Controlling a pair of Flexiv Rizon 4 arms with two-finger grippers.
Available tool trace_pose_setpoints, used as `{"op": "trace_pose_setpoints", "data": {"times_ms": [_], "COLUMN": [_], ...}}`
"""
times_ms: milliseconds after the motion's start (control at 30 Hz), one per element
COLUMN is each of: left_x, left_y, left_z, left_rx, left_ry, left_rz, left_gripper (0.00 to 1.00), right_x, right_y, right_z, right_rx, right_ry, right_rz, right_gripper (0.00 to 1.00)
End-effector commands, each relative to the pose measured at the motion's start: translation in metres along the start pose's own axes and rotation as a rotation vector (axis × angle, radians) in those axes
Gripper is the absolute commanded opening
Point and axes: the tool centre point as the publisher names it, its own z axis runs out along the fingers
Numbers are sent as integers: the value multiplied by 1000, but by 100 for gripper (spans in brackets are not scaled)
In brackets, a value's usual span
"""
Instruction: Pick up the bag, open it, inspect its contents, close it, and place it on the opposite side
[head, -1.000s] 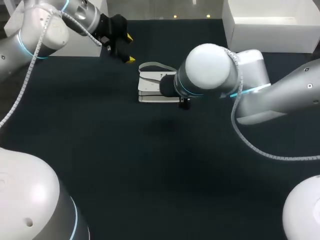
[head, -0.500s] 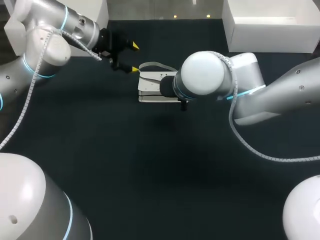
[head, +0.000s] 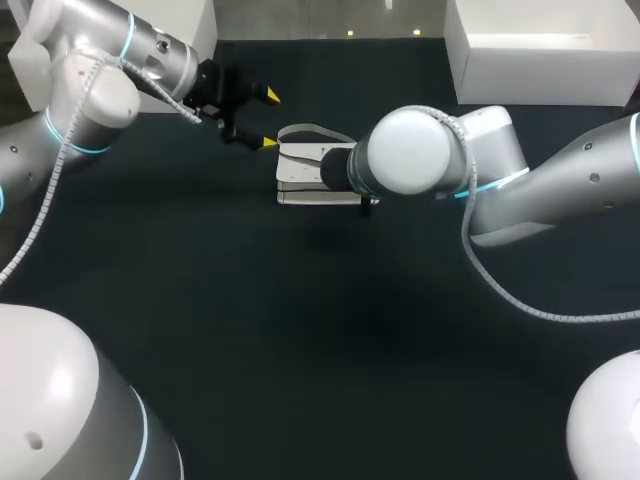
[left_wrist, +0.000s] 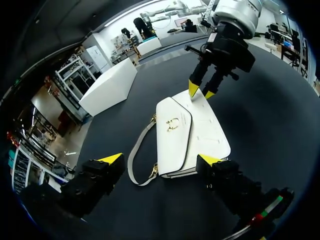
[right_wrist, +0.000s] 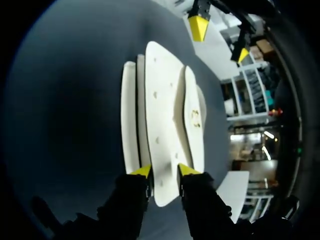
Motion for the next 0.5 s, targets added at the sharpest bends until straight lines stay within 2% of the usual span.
{"op": "trace_pose_setpoints", "data": {"times_ms": [33,100,200,500], "left_x": [-1,0,0,3], "left_y": [2,2,2,0], "left_z": [1,1,1,4], "left_rx": [3,5,8,26], "left_ry": [10,15,24,42], "left_rz": [4,7,10,24], "left_gripper": [100,100,100,100], "right_x": [1,1,1,6], "right_y": [-1,0,0,1], "right_z": [6,6,7,2], "right_rx": [-15,-23,-28,-39], "right_ry": [-11,-15,-19,-36], "right_rz": [3,3,4,12], "right_gripper": [20,13,8,0]}}
